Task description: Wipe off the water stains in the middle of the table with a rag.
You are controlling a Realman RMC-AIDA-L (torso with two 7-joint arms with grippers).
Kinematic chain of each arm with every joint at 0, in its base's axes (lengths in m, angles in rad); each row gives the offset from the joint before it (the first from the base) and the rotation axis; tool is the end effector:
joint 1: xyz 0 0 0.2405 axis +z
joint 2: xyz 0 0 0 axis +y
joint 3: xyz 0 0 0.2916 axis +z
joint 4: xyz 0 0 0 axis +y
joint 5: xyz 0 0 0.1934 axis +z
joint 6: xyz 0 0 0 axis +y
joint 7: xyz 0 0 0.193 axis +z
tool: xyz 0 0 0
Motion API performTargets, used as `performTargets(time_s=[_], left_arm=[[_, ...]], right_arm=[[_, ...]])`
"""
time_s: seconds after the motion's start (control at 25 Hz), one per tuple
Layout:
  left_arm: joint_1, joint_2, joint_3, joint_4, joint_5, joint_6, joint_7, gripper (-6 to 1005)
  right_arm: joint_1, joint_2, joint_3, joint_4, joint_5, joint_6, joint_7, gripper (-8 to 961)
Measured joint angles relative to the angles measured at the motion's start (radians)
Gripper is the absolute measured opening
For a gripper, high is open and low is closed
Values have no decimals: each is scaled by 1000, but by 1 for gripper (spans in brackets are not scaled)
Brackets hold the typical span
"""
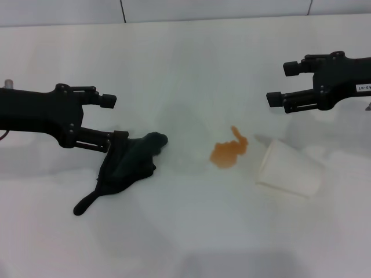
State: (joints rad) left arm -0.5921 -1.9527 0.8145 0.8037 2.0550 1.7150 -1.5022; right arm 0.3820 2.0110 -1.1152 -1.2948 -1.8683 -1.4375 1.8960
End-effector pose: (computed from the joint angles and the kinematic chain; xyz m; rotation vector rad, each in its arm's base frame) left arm -0.2484 0.3574 -0.0123 -2.9455 -0.4295 -0.4489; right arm 0.2138 0.3618 -0.0029 -2.6926 0.5222 0.4466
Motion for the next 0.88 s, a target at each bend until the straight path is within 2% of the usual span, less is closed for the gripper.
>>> performTargets(time_s=[0.44,0.72,0.88], left_arm=[[-1,0,5,1,0,0,-4,888],[-4,0,8,1,0,1,-4,886],[-6,0,8,-1,0,1,-2,885]], right_arm=[[-24,-6,5,-41,-16,-16,32,838],[-25,-31,14,-148,-213,-107,177,837],[-18,-37,31,-196,-295,-184,238,836]])
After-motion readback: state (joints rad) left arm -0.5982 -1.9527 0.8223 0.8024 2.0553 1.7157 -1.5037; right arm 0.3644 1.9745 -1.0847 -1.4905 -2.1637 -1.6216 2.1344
